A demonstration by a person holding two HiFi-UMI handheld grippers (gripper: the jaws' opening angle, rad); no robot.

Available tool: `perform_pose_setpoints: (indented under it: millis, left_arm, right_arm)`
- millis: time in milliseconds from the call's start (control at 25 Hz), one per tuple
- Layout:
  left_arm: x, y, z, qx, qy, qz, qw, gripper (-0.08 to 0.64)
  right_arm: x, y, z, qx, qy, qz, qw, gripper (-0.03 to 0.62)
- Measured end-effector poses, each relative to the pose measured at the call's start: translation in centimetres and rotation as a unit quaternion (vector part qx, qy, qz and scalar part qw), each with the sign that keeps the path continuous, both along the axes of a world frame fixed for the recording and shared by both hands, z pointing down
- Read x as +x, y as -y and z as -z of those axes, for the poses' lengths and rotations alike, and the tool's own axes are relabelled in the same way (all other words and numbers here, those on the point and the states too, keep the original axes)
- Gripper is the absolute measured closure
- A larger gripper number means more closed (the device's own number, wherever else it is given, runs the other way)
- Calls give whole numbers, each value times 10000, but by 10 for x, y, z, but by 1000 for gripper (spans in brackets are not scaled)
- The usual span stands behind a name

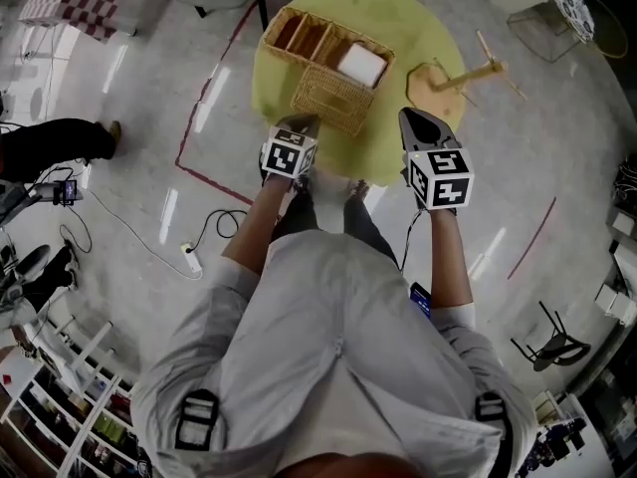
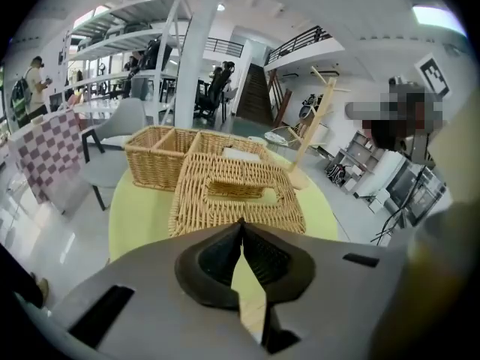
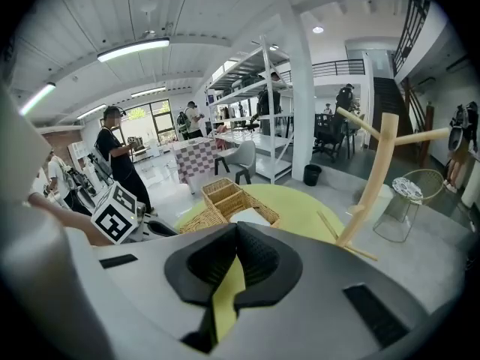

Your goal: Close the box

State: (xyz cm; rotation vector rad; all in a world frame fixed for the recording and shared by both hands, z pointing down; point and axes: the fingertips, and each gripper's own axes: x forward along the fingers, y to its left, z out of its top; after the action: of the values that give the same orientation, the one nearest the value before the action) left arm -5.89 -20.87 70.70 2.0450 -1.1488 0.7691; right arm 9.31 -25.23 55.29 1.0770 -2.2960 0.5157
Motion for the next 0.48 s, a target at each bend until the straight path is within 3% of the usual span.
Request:
perform_pose_setpoints:
  millis: [480]
  left_arm:
    - [9, 19, 99, 800, 57, -376, 9961, 522]
  right_arm:
    - [8, 9, 46, 325, 296, -186, 9989, 569]
